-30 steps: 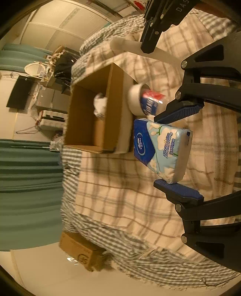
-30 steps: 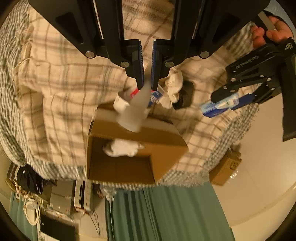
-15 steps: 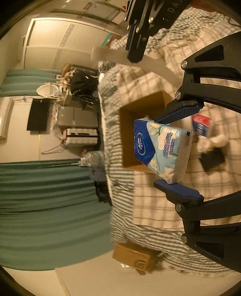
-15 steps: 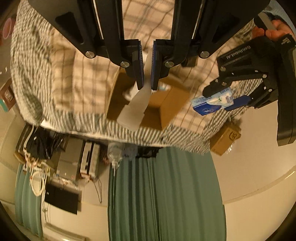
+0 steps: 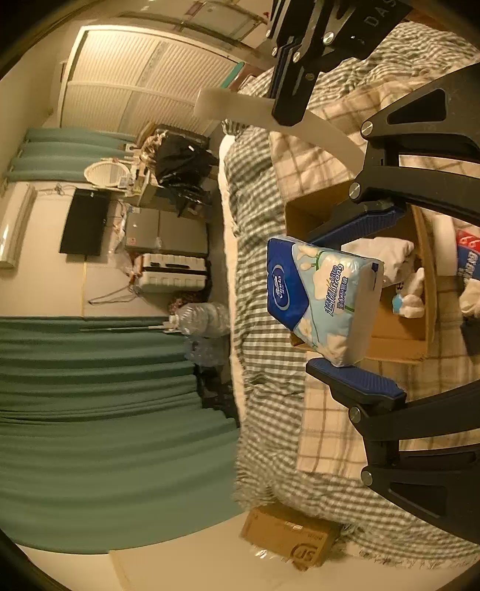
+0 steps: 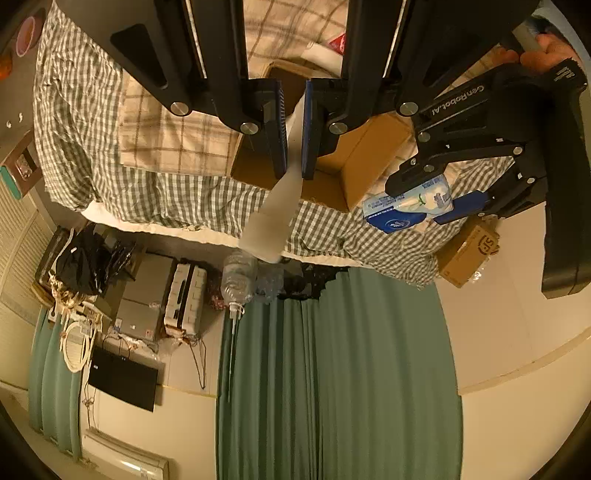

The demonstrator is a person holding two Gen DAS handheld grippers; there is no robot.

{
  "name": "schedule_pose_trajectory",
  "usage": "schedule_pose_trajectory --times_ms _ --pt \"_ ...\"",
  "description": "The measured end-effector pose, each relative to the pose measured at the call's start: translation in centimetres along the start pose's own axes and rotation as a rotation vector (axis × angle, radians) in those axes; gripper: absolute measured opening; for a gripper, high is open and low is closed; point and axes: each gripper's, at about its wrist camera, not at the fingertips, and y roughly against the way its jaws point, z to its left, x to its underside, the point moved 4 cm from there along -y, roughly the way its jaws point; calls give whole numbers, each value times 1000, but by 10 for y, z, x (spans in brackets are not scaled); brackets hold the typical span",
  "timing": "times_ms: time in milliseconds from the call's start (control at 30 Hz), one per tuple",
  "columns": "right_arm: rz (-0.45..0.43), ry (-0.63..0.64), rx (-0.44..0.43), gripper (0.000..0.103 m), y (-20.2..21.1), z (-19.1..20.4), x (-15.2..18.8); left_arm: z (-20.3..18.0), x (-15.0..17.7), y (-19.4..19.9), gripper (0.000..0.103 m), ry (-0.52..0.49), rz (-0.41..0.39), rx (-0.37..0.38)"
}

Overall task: Organize objects
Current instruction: 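Lower the tissue pack and white strip into the box and open both tools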

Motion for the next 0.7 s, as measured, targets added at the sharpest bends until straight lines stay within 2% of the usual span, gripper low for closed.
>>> schedule_pose_trajectory --times_ms 333,500,567,600,667,700 --pt "165 -28 3 7 -99 -23 34 2 39 -80 63 24 108 0" --pt "202 -54 -1 8 -123 -30 46 2 49 -97 64 25 129 -6" --pt "208 -77 -15 12 -129 -34 48 1 52 -99 65 30 134 3" --pt "207 -84 -17 12 -129 -35 48 2 52 -100 67 30 135 7" --pt "193 -103 -24 19 -126 -37 47 1 52 -97 73 22 127 5" --pt "184 -107 -21 22 -123 -37 45 0 52 -94 81 16 123 -1"
